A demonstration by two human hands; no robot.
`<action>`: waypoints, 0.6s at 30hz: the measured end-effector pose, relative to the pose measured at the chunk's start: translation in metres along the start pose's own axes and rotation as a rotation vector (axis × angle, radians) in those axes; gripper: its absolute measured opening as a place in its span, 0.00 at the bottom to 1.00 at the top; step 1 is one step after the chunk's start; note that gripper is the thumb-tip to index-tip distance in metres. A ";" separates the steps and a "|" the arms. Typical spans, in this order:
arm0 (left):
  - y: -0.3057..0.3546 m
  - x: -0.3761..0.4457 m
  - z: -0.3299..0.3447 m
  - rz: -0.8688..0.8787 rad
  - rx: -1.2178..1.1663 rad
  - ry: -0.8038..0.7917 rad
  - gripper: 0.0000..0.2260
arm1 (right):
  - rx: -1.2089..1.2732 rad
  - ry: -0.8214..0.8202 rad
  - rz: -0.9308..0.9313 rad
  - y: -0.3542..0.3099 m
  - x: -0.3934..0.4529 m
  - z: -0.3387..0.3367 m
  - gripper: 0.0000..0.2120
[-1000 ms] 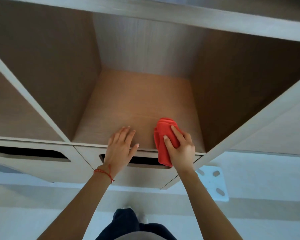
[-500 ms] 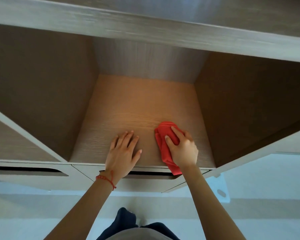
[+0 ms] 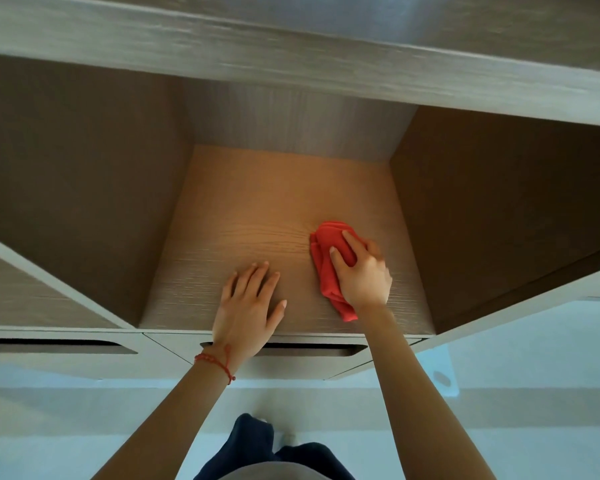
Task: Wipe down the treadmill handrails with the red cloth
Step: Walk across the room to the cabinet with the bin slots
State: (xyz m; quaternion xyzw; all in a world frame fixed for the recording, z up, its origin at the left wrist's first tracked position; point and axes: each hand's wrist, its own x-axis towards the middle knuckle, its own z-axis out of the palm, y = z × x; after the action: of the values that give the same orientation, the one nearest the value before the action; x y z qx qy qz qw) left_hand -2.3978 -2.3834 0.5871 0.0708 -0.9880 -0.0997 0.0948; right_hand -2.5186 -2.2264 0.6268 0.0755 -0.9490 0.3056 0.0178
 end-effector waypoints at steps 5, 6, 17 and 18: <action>-0.001 0.000 0.001 0.002 -0.005 -0.012 0.24 | -0.037 -0.033 -0.024 0.000 -0.002 -0.001 0.21; -0.001 0.000 0.000 0.001 -0.006 -0.020 0.24 | -0.052 -0.043 -0.035 0.000 -0.003 -0.001 0.21; 0.001 -0.003 -0.002 0.039 -0.021 -0.005 0.23 | -0.146 0.042 -0.084 0.009 -0.037 -0.011 0.24; 0.002 -0.005 -0.003 0.036 -0.024 -0.010 0.24 | -0.145 0.058 -0.091 0.011 -0.042 -0.012 0.24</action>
State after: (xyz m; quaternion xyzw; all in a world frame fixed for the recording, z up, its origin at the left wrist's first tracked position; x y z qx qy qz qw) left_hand -2.3929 -2.3817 0.5897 0.0512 -0.9883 -0.1104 0.0923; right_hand -2.4791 -2.2049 0.6272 0.1081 -0.9634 0.2368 0.0647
